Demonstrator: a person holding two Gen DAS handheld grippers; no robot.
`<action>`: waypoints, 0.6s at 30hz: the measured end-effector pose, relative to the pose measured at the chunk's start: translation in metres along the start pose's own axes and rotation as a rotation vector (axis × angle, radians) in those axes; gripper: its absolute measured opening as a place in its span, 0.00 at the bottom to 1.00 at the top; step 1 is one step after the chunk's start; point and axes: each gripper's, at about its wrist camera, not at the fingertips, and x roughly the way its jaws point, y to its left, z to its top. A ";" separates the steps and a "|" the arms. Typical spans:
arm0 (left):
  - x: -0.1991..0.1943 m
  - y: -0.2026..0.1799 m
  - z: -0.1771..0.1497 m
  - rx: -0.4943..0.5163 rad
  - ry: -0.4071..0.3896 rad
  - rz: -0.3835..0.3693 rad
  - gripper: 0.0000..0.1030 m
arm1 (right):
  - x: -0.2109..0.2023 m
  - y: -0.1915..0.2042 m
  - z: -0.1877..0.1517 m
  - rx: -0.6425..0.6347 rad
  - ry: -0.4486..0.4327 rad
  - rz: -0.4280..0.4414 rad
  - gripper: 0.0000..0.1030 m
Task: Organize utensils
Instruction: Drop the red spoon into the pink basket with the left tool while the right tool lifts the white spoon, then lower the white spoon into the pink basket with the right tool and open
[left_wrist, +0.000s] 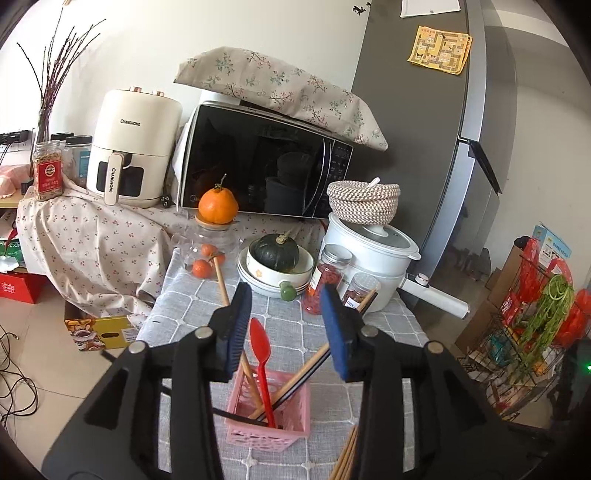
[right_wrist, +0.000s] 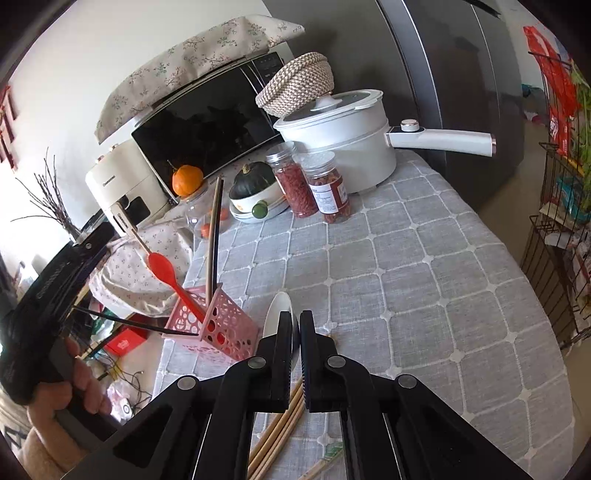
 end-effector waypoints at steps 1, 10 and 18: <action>-0.007 0.001 0.002 -0.009 0.011 -0.012 0.42 | -0.002 0.001 0.001 0.000 -0.011 -0.002 0.04; -0.055 0.016 -0.006 -0.015 0.219 0.063 0.79 | -0.021 0.015 0.021 0.057 -0.134 -0.023 0.04; -0.019 0.077 -0.066 -0.133 0.577 0.168 0.83 | -0.020 0.065 0.034 -0.009 -0.311 -0.043 0.04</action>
